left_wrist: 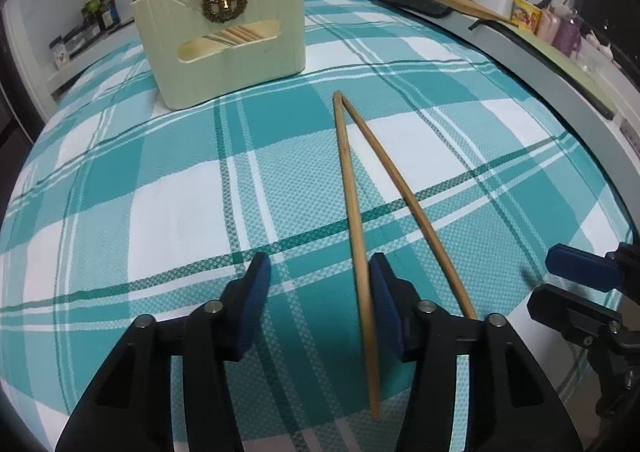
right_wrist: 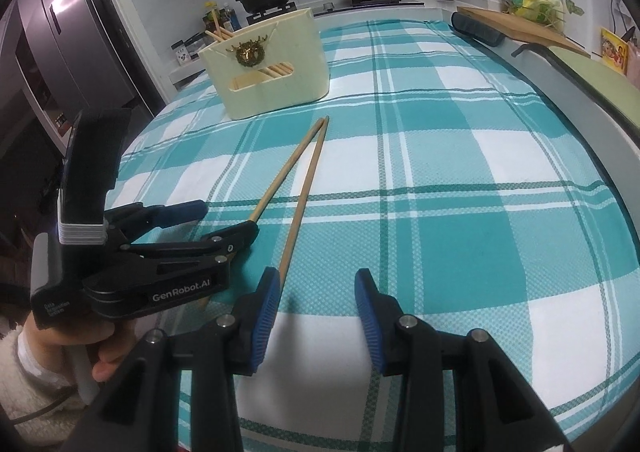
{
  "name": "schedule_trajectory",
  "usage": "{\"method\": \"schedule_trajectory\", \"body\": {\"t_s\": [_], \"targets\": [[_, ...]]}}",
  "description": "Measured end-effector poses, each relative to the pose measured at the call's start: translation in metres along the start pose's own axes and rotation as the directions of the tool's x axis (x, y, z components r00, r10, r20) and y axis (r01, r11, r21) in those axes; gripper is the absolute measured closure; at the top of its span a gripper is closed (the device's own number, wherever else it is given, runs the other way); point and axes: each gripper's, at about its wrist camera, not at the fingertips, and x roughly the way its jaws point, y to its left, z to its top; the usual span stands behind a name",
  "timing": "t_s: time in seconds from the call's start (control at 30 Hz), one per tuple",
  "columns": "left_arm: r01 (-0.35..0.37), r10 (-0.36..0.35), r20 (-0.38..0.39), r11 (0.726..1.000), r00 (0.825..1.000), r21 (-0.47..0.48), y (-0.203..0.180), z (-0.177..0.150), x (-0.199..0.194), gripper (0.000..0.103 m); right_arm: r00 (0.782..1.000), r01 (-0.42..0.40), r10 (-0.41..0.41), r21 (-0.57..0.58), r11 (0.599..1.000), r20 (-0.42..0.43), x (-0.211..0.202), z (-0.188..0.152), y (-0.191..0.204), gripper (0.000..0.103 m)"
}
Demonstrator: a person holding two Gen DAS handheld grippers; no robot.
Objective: Organize utensils
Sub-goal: 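Grasp a remaining chopstick with left tool while right tool approaches the other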
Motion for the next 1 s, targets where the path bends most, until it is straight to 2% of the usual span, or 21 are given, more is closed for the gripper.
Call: {"method": "schedule_trajectory", "body": {"t_s": [0.03,0.1,0.27,0.57,0.97,1.0], "targets": [[-0.003,0.003,0.004,1.0,1.0,0.002,-0.001,0.0,-0.001,0.065,1.0,0.001,-0.001,-0.002,1.0,0.0,0.0,0.0,0.001,0.063],[-0.005,0.005,0.011,1.0,1.0,0.006,-0.002,-0.001,-0.002,0.074,1.0,0.001,-0.001,-0.009,1.0,-0.003,0.001,0.0,0.002,0.063],[-0.006,0.006,0.015,1.0,1.0,0.0,-0.002,-0.002,-0.003,0.089,1.0,-0.001,0.001,-0.026,1.0,-0.004,0.003,0.002,0.007,0.063],[-0.008,0.008,0.02,1.0,1.0,-0.007,0.001,-0.003,-0.003,0.097,1.0,0.002,-0.002,-0.04,0.999,-0.013,0.005,0.002,0.013,0.063],[-0.06,0.06,-0.005,0.982,0.998,-0.178,0.05,-0.03,-0.024,0.098,0.997,0.054,-0.063,-0.168,0.984,-0.052,0.039,0.014,0.042,0.064],[-0.063,0.062,-0.009,0.98,0.998,-0.19,0.053,-0.033,-0.026,0.098,0.995,0.068,-0.079,-0.185,0.98,-0.053,0.043,0.013,0.045,0.069]]}}
